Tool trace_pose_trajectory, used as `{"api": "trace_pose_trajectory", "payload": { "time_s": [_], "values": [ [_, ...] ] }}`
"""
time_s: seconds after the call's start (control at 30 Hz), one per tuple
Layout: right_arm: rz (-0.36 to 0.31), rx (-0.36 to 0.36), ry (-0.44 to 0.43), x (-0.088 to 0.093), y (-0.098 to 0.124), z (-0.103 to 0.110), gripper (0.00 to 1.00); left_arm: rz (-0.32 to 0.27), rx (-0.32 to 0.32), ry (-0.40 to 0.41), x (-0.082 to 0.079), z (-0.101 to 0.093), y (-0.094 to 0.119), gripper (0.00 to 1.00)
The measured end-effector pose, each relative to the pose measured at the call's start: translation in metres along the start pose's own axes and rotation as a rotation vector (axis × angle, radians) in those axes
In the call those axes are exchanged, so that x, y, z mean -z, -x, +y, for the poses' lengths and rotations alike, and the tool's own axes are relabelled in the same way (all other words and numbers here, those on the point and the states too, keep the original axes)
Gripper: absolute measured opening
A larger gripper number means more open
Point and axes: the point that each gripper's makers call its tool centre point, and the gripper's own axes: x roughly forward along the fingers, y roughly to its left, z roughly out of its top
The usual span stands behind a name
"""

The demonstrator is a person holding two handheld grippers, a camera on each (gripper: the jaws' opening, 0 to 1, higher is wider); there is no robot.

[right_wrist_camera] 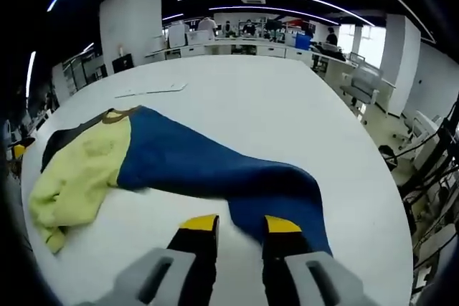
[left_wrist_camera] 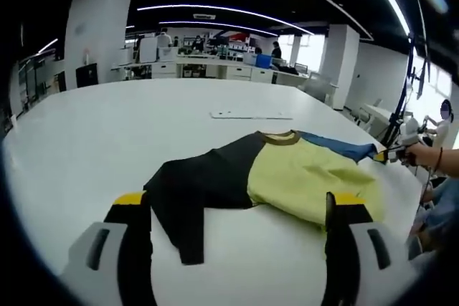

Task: Fold the garment on the visible template until the final outline fits inside the template.

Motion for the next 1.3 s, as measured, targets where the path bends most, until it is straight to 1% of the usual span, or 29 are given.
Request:
{"api": "trace_pose_trajectory", "payload": {
  "time_s": [0.1,0.2,0.27,0.37,0.5,0.6,0.7,0.87,0.97,1.1,1.3],
  "values": [
    [0.005,0.016,0.025,0.000,-0.001,-0.001,0.15,0.006,0.017,0.027,0.003,-0.005,0.004,0.99],
    [0.009,0.006,0.037,0.000,-0.002,0.006,0.15,0.015,0.018,0.038,0.008,-0.008,0.009,0.99],
    [0.011,0.005,0.044,0.000,-0.004,0.007,0.14,0.025,0.015,0.033,0.011,-0.009,0.011,0.99],
    [0.019,0.021,0.070,0.001,-0.006,0.006,0.11,0.050,0.011,0.007,0.017,-0.012,0.015,0.99],
    [0.006,0.028,0.053,-0.001,-0.008,0.006,0.03,0.061,0.010,-0.004,0.020,-0.014,0.018,0.99],
    [0.012,0.040,0.041,-0.001,-0.007,0.004,0.00,0.062,0.006,0.003,0.021,-0.013,0.019,0.98],
    [0.020,0.041,0.039,-0.001,-0.007,0.003,0.00,0.057,0.008,0.009,0.021,-0.015,0.020,0.98],
    [0.058,0.030,0.057,0.004,0.002,0.002,0.00,0.053,0.013,0.007,0.020,-0.017,0.020,0.98],
    [0.070,0.023,0.067,0.006,0.009,-0.001,0.00,0.058,0.012,-0.008,0.020,-0.018,0.019,0.98],
    [0.078,0.003,0.079,0.009,0.018,-0.004,0.00,0.065,0.020,-0.018,0.021,-0.020,0.017,0.98],
    [0.088,-0.005,0.107,0.014,0.030,-0.012,0.00,0.058,0.020,-0.041,0.017,-0.022,0.016,0.98]
  ]
}}
